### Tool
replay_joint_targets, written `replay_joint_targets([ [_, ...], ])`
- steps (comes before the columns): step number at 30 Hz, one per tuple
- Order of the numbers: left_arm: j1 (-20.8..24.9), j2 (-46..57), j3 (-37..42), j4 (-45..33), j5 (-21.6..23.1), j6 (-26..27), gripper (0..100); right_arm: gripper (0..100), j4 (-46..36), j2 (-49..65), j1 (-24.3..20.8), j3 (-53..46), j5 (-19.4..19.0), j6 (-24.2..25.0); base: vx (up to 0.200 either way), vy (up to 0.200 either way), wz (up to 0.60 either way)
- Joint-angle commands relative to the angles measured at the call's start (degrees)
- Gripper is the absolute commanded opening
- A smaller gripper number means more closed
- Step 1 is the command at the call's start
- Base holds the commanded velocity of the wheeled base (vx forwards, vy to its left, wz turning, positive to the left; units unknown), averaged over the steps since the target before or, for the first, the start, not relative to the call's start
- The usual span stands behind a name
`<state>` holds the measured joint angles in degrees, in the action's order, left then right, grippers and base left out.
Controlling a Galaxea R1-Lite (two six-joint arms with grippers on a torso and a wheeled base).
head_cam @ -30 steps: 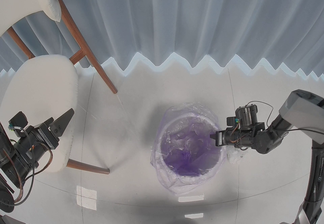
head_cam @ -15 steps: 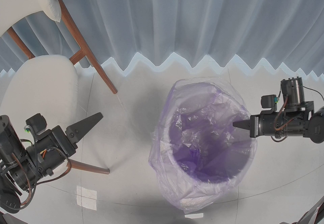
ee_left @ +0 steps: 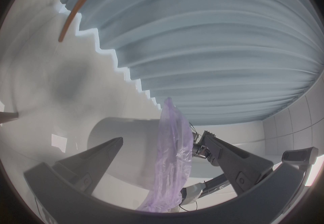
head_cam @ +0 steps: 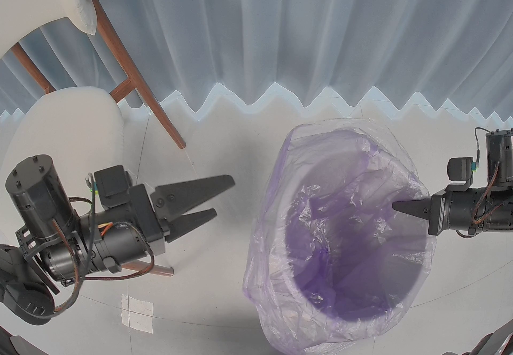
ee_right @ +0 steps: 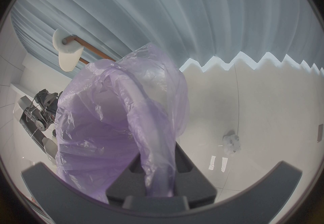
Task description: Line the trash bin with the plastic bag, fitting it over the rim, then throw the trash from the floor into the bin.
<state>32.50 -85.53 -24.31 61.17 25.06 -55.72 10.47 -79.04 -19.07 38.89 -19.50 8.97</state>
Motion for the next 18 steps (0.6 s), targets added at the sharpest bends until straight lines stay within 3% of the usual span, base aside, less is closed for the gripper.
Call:
replay_joint_targets([
  [1,2.83,-3.59,-0.65,0.35,0.16,0.18,100,0,-0.01,1.96,-1.15,-1.1,0.52,0.08,0.0,0.0,0.0],
  [18,4.85,-9.48,-4.87,0.53,-0.89,0.26,100,0,0.08,1.61,-3.35,-0.92,1.31,0.17,0.0,0.0,0.0],
])
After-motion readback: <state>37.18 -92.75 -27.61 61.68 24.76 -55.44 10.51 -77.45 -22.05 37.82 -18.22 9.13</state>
